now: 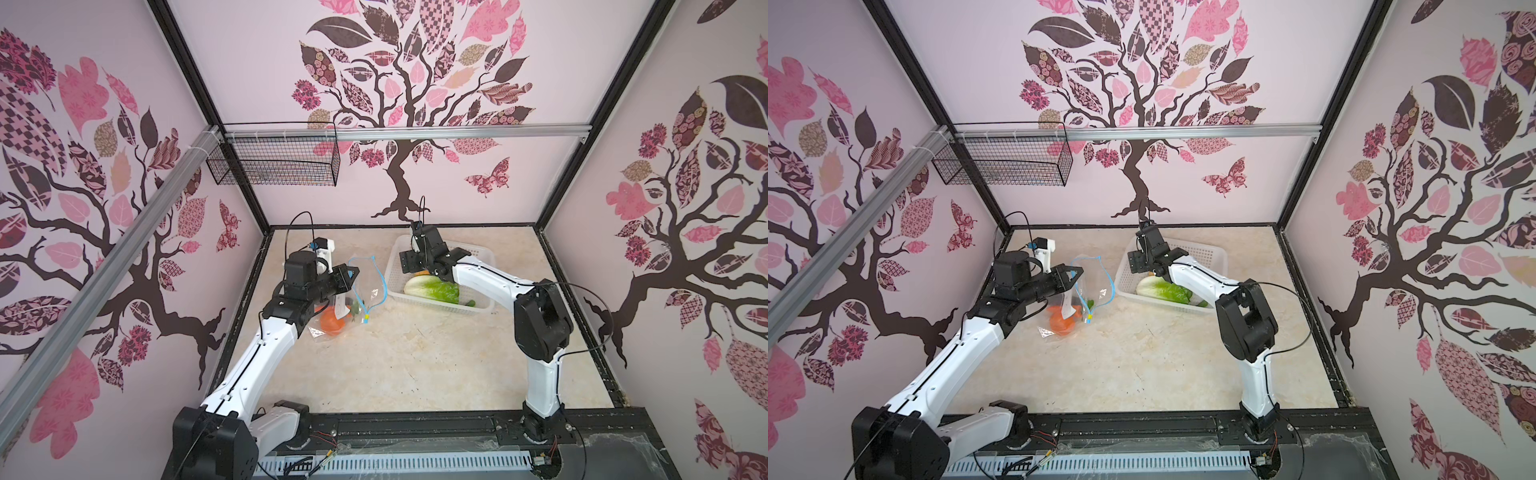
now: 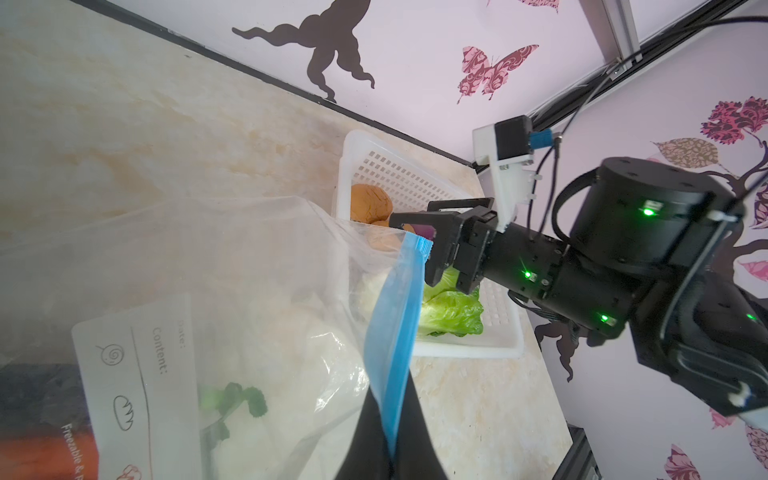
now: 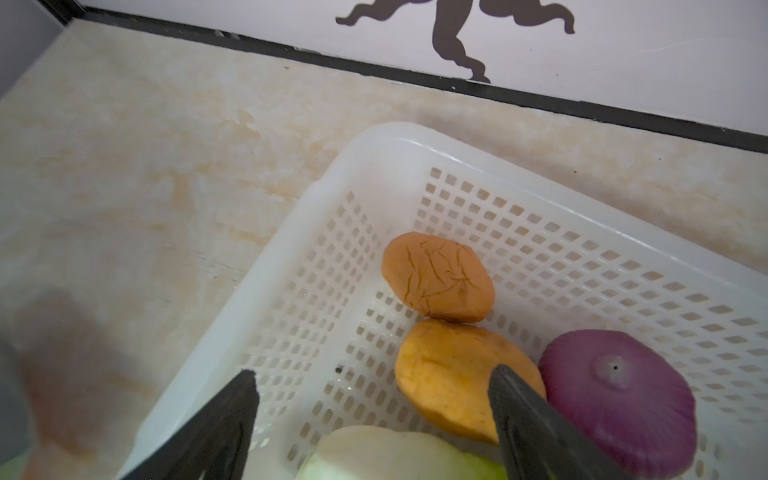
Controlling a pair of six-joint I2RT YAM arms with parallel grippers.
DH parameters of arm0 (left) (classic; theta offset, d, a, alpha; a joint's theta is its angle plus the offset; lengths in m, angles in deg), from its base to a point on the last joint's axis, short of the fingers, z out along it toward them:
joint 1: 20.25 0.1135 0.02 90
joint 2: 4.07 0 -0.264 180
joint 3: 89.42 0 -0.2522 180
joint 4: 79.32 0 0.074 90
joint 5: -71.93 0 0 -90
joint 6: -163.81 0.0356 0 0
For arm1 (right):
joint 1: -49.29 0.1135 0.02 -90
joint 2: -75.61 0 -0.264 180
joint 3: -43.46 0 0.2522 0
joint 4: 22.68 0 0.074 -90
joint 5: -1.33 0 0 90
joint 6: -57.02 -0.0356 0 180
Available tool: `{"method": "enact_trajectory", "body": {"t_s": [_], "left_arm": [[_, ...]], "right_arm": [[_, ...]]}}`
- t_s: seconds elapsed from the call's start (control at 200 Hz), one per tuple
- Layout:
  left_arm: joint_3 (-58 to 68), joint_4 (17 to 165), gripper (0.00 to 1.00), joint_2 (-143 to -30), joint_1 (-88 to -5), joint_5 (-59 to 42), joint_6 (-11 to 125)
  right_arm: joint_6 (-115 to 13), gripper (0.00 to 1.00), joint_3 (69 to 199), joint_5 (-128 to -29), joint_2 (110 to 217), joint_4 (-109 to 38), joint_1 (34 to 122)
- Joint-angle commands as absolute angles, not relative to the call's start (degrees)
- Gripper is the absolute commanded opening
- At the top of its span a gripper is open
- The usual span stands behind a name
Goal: Place the food in the zip-top bag and seal the zipper
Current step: 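Move the right gripper to the basket and grasp the bread roll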
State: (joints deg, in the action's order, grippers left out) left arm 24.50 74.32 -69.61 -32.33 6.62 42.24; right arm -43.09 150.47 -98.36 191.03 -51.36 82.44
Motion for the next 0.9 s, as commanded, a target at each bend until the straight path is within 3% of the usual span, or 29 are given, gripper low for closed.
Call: {"method": "enact_trajectory", "body": {"t_s": [0.0,0.54,0.895], "left_arm": [[24.5,74.3,0.0,-68.6,-32.1,6.8,43.0],[24.4,74.4,0.0,-68.5,-32.0,7.2,42.7],[24.5,74.4,0.0,-68.4,-32.0,7.3,42.7]], "right_arm": [[-42.1,0.9,155.8,-99.8,196.2,-55.4,81.3],[-43.5,0.9,172.5,-99.2,212.7,-62.9,79.2],[-45.7,0.9,176.1,-99.5,219.7,-63.1,78.4]]}}
